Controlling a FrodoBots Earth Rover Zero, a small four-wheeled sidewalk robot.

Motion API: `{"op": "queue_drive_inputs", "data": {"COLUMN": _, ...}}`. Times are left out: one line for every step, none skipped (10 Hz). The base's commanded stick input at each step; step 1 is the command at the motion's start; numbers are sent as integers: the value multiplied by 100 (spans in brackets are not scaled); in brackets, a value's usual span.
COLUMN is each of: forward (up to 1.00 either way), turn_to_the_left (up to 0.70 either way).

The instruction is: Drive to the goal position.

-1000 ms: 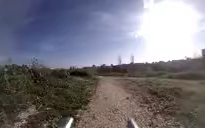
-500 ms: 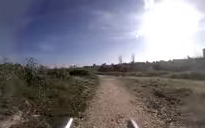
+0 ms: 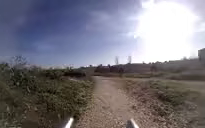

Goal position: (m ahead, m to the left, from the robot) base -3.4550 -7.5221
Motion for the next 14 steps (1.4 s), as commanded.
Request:
{"op": "queue_drive_inputs", "data": {"forward": 50, "turn_to_the_left": 0}}
{"op": "queue_drive_inputs", "data": {"forward": 50, "turn_to_the_left": 0}}
{"op": "queue_drive_inputs", "data": {"forward": 50, "turn_to_the_left": 0}}
{"op": "queue_drive_inputs", "data": {"forward": 50, "turn_to_the_left": 0}}
{"op": "queue_drive_inputs", "data": {"forward": 50, "turn_to_the_left": 0}}
{"op": "queue_drive_inputs", "data": {"forward": 50, "turn_to_the_left": 0}}
{"op": "queue_drive_inputs", "data": {"forward": 50, "turn_to_the_left": 0}}
{"op": "queue_drive_inputs", "data": {"forward": 50, "turn_to_the_left": 0}}
{"op": "queue_drive_inputs", "data": {"forward": 50, "turn_to_the_left": 0}}
{"op": "queue_drive_inputs", "data": {"forward": 50, "turn_to_the_left": 0}}
{"op": "queue_drive_inputs", "data": {"forward": 50, "turn_to_the_left": 0}}
{"op": "queue_drive_inputs", "data": {"forward": 50, "turn_to_the_left": 0}}
{"op": "queue_drive_inputs", "data": {"forward": 50, "turn_to_the_left": 0}}
{"op": "queue_drive_inputs", "data": {"forward": 50, "turn_to_the_left": 0}}
